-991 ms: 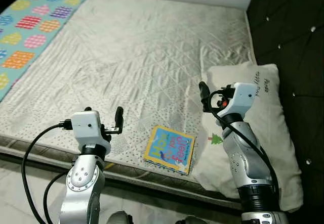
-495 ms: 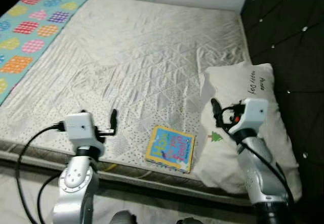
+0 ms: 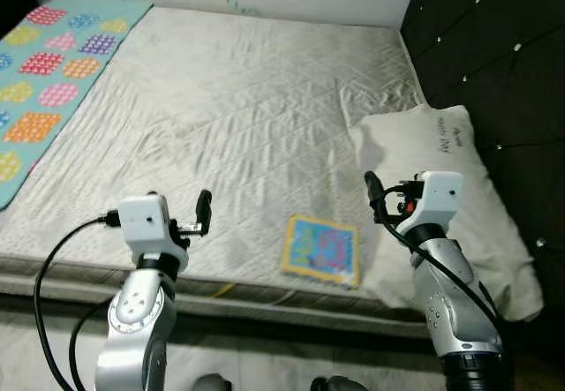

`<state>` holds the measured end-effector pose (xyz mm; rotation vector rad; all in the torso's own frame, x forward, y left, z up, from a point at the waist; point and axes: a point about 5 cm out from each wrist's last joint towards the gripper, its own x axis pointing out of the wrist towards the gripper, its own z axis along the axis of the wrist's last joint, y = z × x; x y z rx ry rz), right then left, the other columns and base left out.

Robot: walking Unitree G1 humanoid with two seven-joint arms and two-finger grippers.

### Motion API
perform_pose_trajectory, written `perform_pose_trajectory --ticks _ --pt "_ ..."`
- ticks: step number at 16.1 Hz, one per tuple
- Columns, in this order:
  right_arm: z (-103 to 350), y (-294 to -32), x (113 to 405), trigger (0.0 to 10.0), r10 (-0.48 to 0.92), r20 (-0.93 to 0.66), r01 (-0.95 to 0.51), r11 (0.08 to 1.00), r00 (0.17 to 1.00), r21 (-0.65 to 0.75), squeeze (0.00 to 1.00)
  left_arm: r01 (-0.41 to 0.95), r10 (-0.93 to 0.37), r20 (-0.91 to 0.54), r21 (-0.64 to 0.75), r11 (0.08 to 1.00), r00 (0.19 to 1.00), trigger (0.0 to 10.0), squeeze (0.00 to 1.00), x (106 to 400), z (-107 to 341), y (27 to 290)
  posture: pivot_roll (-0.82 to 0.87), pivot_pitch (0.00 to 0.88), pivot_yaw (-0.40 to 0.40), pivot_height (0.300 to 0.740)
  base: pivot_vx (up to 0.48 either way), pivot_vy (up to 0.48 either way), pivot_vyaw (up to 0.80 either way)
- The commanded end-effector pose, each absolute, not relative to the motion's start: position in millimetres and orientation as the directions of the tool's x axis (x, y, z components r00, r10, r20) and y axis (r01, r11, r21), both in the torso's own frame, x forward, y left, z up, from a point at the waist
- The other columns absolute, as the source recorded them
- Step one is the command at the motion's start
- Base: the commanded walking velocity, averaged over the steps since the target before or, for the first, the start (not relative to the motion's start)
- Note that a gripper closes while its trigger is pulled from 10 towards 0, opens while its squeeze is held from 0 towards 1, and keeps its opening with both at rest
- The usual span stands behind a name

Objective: Clean up the room

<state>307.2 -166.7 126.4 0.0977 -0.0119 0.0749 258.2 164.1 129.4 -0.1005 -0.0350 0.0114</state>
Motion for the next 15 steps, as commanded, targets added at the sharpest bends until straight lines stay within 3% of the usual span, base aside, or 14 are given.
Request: perform_pose_trajectory --ticks 1,4,8,15 --pt "129.9 -158.7 308.2 10.0 0.101 0.027 -0.103 0.989 0.994 0.102 0.0 -0.025 0.027 0.022 -0.097 0.995 0.999 10.0 0.0 256.1 127.4 168.9 0.07 0.15 -0.029 0.737 0.0 0.0 0.0" --pt "128.5 -157.7 308.1 10.0 0.105 0.018 -0.106 0.989 0.994 0.099 0.0 -0.029 0.03 0.005 -0.139 0.99 1.0 10.0 0.0 256.6 125.3 168.6 0.07 0.15 -0.03 0.737 0.0 0.454 -0.15" --pt "127.9 -158.2 308.5 10.0 0.103 0.014 -0.104 0.99 0.995 0.095 0.0 -0.029 0.031 0.007 -0.142 0.989 1.0 10.0 0.0 258.4 126.0 168.3 0.07 0.15 -0.029 0.737 0.0 0.48 -0.7" --pt "126.5 -159.5 308.8 10.0 0.102 0.008 -0.102 0.991 0.995 0.086 0.0 -0.033 0.033 0.0 -0.163 0.986 0.999 10.0 0.0 260.4 126.1 167.0 0.06 0.149 -0.029 0.737 0.0 0.48 0.0"
